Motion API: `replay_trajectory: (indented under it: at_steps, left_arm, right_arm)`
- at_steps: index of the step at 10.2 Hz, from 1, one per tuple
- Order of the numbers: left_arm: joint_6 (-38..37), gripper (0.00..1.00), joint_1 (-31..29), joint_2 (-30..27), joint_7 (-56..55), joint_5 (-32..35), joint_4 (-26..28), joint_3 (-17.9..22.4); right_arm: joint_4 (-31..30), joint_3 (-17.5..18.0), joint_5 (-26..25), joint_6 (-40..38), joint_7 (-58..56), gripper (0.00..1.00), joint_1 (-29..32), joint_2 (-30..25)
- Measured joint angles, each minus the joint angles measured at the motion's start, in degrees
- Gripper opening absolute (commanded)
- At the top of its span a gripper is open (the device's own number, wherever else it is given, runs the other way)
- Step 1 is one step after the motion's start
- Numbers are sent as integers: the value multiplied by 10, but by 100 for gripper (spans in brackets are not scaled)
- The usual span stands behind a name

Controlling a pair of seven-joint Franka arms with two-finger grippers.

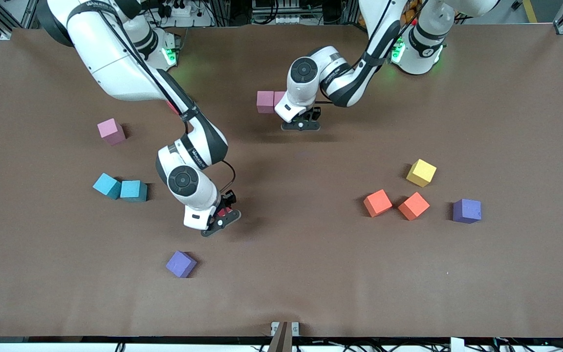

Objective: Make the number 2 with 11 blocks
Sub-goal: 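Grasp the red cube with the right gripper while the left gripper carries green, then set the green cube against the yellow cube with the left gripper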

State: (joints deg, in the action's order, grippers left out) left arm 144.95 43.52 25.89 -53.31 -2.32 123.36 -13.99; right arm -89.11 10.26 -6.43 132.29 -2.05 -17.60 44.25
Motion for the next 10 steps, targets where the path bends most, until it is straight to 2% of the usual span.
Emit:
replay_trajectory:
  at_steps: [2,4,5,7,10]
  left_arm:
    - [0,8,1,0,0,0,0,0]
    - [0,15,2,0,0,0,0,0]
    - [0,35,2,0,-1,0,0,0]
    - [0,100,2,1,-3,0,0,0]
    - [0,100,2,13,-4,0,0,1]
  right_arm:
    - [2,0,0,0,12,0,0,-3]
    - [8,1,0,0,20,0,-1,-11]
    - [9,1,0,0,21,0,-1,-16]
    - [9,1,0,0,25,0,-1,-22]
    - [9,2,0,0,32,0,-2,-22]
